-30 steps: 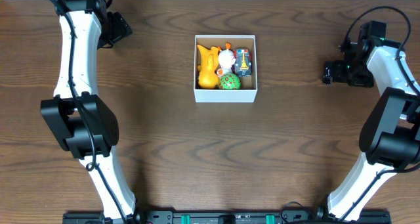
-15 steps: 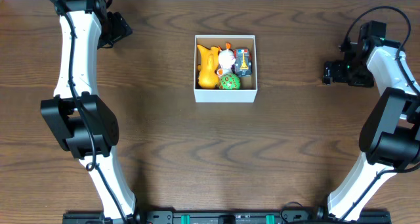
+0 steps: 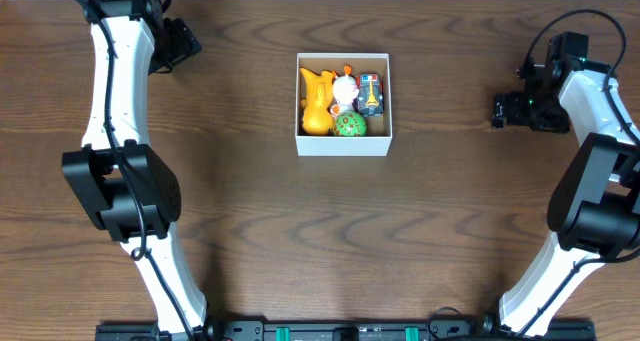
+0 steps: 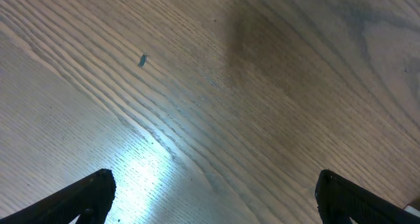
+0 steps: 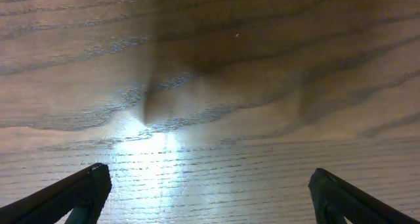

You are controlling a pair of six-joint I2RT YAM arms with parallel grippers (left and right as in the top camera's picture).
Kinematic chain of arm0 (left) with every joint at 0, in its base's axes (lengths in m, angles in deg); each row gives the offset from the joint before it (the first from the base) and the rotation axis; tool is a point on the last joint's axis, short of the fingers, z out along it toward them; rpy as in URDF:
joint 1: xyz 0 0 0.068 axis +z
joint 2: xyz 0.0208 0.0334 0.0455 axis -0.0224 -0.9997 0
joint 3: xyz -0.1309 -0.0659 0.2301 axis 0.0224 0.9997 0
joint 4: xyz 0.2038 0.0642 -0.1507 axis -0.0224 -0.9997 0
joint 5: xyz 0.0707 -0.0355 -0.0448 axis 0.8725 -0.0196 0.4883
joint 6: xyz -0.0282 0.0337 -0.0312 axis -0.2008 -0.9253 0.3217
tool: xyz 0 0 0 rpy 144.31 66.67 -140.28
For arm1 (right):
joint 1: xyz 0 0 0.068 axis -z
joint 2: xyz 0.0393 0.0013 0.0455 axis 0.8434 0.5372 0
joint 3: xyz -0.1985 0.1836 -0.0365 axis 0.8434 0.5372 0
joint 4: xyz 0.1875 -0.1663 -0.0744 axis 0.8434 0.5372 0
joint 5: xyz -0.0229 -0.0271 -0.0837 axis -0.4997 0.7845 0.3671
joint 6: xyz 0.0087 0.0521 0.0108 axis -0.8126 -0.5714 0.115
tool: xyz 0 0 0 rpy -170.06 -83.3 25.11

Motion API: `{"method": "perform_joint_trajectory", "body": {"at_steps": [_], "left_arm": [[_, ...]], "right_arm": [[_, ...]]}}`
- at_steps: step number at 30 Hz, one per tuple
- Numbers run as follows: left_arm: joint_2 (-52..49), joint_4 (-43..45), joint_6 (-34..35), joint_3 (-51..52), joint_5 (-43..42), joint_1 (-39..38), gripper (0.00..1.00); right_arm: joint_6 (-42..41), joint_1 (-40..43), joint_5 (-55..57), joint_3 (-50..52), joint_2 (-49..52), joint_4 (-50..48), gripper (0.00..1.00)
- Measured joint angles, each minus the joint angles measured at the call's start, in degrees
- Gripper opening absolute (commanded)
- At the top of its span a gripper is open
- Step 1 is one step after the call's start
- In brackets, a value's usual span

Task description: Pack container

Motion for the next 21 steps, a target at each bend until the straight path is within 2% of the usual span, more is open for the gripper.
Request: {"method": "perform_joint_trajectory", "body": {"at_steps": [21], "left_arm": [[0.0, 0.0, -0.2, 0.0, 0.0, 0.0, 0.98]], "right_arm": [[0.0, 0.0, 0.5, 0.0, -0.5, -0.4, 0.99]]}}
